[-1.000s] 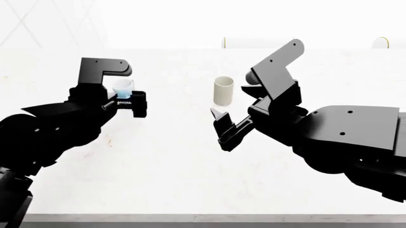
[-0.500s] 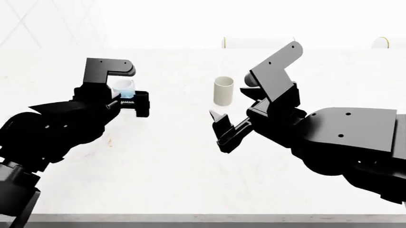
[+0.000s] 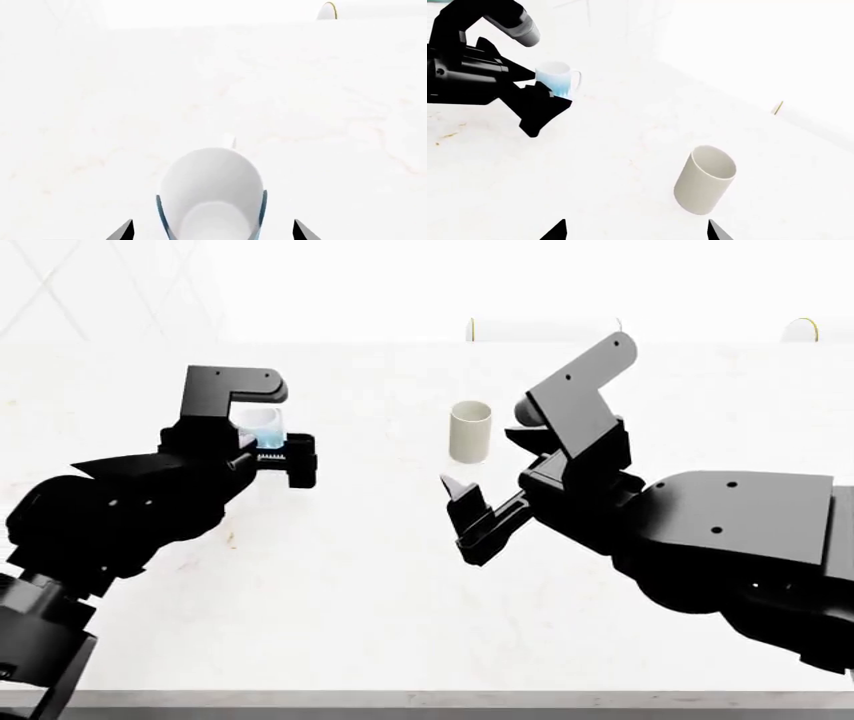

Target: Pick the mug and mug and place them in the sink. Then turn on the water.

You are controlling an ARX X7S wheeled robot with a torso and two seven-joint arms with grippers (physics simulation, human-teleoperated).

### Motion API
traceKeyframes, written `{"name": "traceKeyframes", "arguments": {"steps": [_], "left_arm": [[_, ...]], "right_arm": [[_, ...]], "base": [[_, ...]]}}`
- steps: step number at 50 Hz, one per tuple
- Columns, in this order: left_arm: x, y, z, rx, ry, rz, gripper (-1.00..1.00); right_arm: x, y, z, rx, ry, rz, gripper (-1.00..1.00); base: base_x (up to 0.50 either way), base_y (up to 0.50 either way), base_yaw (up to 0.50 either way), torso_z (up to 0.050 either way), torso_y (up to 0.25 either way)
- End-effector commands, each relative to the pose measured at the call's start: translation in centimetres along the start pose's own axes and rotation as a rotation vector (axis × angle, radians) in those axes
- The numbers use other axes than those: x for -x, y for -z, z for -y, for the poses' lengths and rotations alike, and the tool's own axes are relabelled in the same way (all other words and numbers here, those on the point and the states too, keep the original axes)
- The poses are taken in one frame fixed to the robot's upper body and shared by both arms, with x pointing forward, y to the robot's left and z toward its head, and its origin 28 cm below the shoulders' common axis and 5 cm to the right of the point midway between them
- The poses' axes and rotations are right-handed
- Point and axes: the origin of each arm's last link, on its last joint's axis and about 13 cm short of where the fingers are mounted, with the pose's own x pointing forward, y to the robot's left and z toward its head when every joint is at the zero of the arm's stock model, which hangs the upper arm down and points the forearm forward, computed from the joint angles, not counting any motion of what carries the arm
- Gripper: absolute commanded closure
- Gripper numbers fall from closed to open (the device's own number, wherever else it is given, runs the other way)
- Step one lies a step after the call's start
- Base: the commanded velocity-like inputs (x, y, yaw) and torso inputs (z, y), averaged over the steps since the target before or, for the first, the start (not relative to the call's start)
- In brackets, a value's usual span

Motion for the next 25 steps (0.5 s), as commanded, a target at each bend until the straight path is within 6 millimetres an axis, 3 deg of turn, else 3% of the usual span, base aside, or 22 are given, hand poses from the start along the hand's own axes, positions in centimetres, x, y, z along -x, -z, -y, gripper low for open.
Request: {"name": "traceKeyframes", "arguments": {"steps": [1,25], "left_arm": [[-0.38,0.2,-0.13,0.009,-0.008,-0.009,-1.0],[-1.16,0.11,-0.19,0.02,-0.015,-0.022,-1.0]], "right_arm": [[0.01,0.09,-0.07,-0.002,-0.001,0.0,-1.0],[0.03,0.3,-0.19,-0.008,-0.006,0.003,-1.0]], "base": [[0.0,0.0,0.0,0.0,0.0],[0.0,0.0,0.0,0.0,0.0]]}}
